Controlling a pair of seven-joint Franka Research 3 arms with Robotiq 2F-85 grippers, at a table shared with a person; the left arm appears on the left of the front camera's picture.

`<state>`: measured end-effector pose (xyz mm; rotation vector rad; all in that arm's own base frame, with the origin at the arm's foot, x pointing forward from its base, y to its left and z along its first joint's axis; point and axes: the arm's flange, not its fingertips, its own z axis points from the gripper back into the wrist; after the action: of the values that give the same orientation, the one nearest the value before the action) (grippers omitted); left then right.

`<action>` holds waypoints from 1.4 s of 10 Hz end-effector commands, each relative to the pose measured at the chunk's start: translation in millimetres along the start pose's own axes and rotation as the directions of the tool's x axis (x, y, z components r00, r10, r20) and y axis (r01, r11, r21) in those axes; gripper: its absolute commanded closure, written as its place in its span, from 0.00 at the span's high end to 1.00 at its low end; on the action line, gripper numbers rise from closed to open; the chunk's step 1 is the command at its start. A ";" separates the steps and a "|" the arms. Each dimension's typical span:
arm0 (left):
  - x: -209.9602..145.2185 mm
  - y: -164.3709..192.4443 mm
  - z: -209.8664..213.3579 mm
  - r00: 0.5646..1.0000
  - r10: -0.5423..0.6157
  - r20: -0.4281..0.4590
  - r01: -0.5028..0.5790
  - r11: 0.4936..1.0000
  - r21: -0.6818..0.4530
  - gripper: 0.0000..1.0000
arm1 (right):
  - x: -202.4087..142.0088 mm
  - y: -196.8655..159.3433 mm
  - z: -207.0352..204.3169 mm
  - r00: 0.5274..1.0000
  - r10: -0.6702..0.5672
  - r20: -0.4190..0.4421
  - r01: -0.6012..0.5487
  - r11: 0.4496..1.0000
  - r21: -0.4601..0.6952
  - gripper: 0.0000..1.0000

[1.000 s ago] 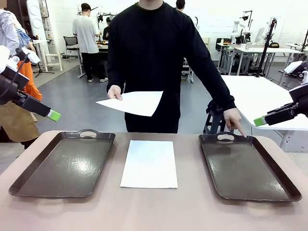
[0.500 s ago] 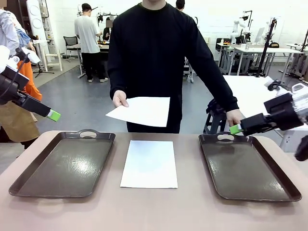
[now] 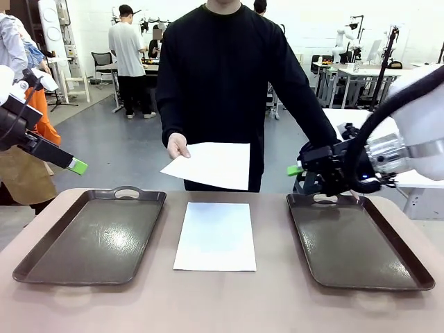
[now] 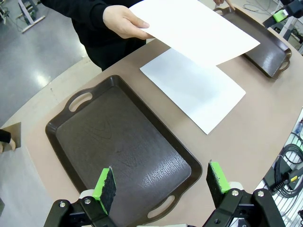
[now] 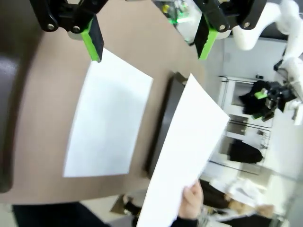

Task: Sort the A4 documents.
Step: Receive the A4 Paper.

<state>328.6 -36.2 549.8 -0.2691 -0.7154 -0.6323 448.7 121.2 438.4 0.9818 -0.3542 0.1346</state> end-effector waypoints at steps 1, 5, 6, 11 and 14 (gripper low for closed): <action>-0.9 1.2 0.2 1.000 -0.011 0.006 0.011 1.000 -0.016 1.00 | 22.0 -18.7 -31.7 0.997 -0.075 -0.017 0.076 0.989 0.123 1.00; -0.9 1.2 0.2 1.000 -0.011 0.006 0.011 1.000 -0.016 1.00 | 41.1 -15.4 -91.7 0.989 -0.117 -0.086 0.137 0.950 0.282 1.00; -0.9 1.2 0.2 1.000 -0.011 0.006 0.011 1.000 -0.016 1.00 | 46.9 -14.7 -103.1 0.986 -0.137 -0.094 0.158 0.945 0.287 1.00; -0.9 1.2 0.2 1.000 -0.011 0.006 0.011 1.000 -0.016 1.00 | 69.9 -15.7 -141.0 0.980 -0.194 -0.043 0.197 0.930 0.309 1.00; -0.9 1.2 0.2 1.000 -0.011 0.006 0.011 1.000 -0.016 1.00 | 83.0 -21.4 -145.0 0.963 -0.270 -0.027 0.264 0.908 0.326 1.00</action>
<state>328.5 -36.3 549.9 -0.2691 -0.7157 -0.6327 558.2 219.8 379.9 1.3259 -0.2131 -0.0110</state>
